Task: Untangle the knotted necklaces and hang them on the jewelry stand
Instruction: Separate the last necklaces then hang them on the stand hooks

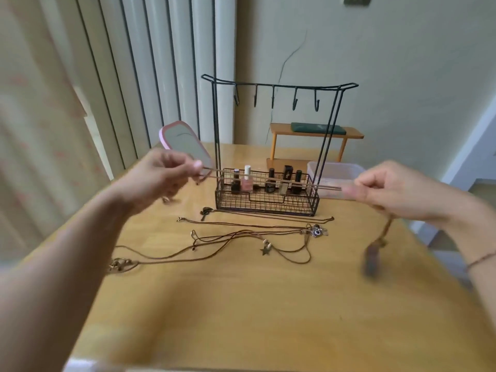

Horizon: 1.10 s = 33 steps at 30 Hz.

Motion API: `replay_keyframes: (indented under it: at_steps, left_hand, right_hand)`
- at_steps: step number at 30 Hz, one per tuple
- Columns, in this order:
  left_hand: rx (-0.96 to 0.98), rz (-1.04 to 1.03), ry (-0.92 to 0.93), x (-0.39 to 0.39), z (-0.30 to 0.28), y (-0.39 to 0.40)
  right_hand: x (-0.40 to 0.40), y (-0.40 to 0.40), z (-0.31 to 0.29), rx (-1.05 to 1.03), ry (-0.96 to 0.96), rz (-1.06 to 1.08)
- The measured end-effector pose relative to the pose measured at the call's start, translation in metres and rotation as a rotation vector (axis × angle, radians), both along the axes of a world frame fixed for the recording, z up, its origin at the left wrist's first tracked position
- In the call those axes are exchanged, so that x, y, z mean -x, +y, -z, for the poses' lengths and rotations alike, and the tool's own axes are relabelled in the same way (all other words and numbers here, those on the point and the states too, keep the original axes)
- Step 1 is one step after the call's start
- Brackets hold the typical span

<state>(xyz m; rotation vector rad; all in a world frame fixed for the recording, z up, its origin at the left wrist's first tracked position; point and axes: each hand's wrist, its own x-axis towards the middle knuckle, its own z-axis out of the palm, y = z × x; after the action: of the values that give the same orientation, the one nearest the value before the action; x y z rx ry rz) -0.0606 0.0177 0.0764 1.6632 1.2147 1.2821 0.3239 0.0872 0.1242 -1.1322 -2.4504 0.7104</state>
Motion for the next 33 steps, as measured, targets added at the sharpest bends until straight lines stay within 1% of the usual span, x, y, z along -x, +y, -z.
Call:
replay_keyframes:
  at_steps: [2, 3, 4, 5, 7, 8, 9, 11, 13, 16, 17, 19, 20, 22, 24, 26, 27, 28, 29, 30, 31, 32, 33]
  left_hand:
    - [-0.006, -0.135, -0.013, 0.030, -0.001, -0.011]
    - [0.001, -0.203, 0.025, 0.043, 0.000, -0.017]
    - [0.019, -0.263, 0.108, 0.052, 0.001, -0.022]
    - [0.041, -0.317, 0.248, 0.057, 0.005, -0.023]
    - [0.077, -0.411, 0.588, 0.059, 0.019, -0.017]
    - [0.092, -0.453, 0.704, 0.057, 0.027, -0.013]
    - [0.118, -0.490, 0.776, 0.055, 0.035, -0.009]
    - [0.162, -0.549, 0.841, 0.056, 0.057, -0.003]
    - [0.146, -0.571, 0.855, 0.058, 0.081, 0.004]
    - [0.101, -0.535, 0.896, 0.054, 0.105, 0.008]
    - [0.109, -0.519, 0.942, 0.053, 0.109, 0.008]
    - [0.080, -0.526, 1.044, 0.051, 0.114, 0.006]
    - [0.013, -0.532, 1.056, 0.049, 0.115, 0.003]
    - [-0.154, -0.487, 1.014, 0.040, 0.115, -0.003]
    - [-0.281, -0.400, 1.005, 0.026, 0.113, -0.007]
    - [-0.342, -0.326, 0.981, 0.008, 0.109, -0.009]
    - [-0.361, -0.295, 0.955, -0.001, 0.106, -0.010]
    - [-0.370, -0.263, 0.921, -0.013, 0.104, -0.013]
    - [-0.360, -0.221, 0.881, -0.027, 0.101, -0.016]
    - [-0.338, -0.168, 0.842, -0.043, 0.099, -0.019]
    - [-0.310, -0.110, 0.800, -0.061, 0.096, -0.023]
    - [-0.275, -0.052, 0.756, -0.079, 0.095, -0.026]
    - [-0.239, 0.004, 0.710, -0.098, 0.094, -0.030]
  right_hand:
    - [-0.015, 0.006, 0.007, 0.169, 0.171, 0.002]
    - [-0.021, 0.010, 0.012, 0.210, 0.209, 0.018]
    - [-0.024, 0.016, 0.017, 0.199, 0.198, 0.041]
    - [-0.025, 0.025, 0.025, 0.142, 0.134, 0.073]
    - [-0.021, 0.040, 0.046, -0.009, -0.079, 0.115]
    - [-0.018, 0.047, 0.057, -0.066, -0.182, 0.124]
    - [-0.016, 0.053, 0.070, -0.103, -0.253, 0.142]
    - [-0.009, 0.061, 0.096, -0.194, -0.333, 0.190]
    - [-0.002, 0.062, 0.118, -0.285, -0.364, 0.237]
    - [0.001, 0.062, 0.149, -0.340, -0.286, 0.261]
    - [0.000, 0.061, 0.156, -0.378, -0.247, 0.236]
    - [0.000, 0.054, 0.159, -0.427, -0.196, 0.095]
    - [0.003, 0.049, 0.157, -0.413, -0.199, 0.016]
    - [0.012, 0.039, 0.153, -0.376, -0.286, -0.085]
    - [0.026, 0.031, 0.152, -0.364, -0.345, -0.083]
    - [0.040, 0.021, 0.150, -0.338, -0.382, -0.019]
    - [0.045, 0.015, 0.152, -0.334, -0.431, 0.001]
    - [0.047, 0.009, 0.155, -0.345, -0.477, -0.009]
    - [0.050, -0.001, 0.157, -0.356, -0.471, -0.058]
    - [0.051, -0.010, 0.157, -0.348, -0.386, -0.138]
    - [0.053, -0.020, 0.154, -0.307, -0.236, -0.207]
    - [0.053, -0.030, 0.146, -0.252, -0.066, -0.223]
    - [0.052, -0.037, 0.135, -0.175, 0.111, -0.193]
